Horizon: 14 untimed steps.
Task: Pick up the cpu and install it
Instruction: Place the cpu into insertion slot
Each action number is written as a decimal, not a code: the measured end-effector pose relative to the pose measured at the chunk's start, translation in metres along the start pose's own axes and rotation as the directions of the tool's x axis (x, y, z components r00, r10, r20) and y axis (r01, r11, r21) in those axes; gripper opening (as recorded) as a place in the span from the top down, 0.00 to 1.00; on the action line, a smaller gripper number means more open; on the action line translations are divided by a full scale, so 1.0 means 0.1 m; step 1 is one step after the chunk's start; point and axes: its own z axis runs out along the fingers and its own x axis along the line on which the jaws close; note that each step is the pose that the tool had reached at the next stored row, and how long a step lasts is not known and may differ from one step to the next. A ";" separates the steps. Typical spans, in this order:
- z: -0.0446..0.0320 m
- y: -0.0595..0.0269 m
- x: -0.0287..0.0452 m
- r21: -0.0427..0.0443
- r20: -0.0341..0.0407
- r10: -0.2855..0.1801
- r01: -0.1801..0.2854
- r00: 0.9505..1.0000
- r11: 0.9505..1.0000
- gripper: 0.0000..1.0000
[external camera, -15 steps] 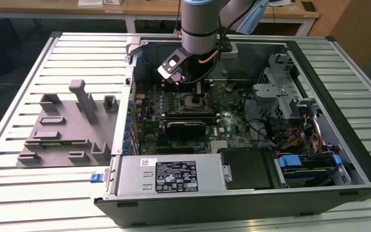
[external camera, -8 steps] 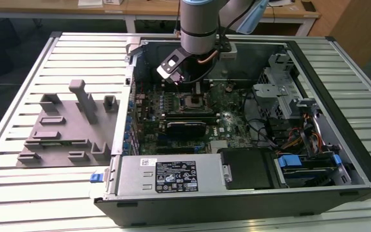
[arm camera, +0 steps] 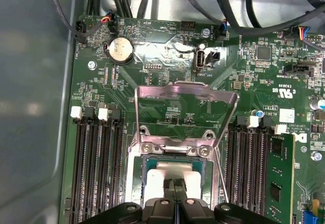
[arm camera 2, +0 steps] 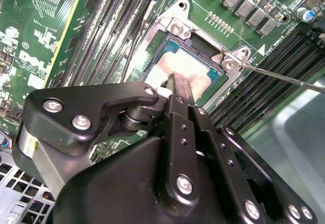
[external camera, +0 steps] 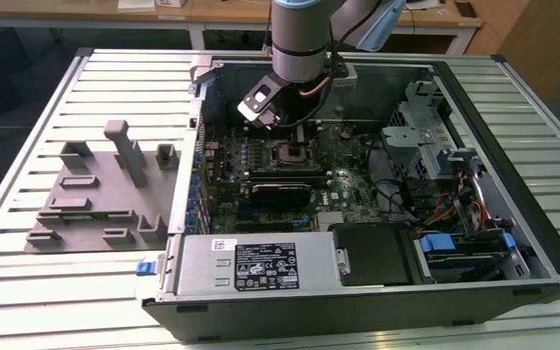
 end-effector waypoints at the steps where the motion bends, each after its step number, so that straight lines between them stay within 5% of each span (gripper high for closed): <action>1: 0.000 0.000 0.000 0.000 0.000 0.000 0.000 1.000 1.000 0.89; 14: 0.014 -0.002 0.000 0.000 0.000 0.000 0.000 1.000 1.000 0.89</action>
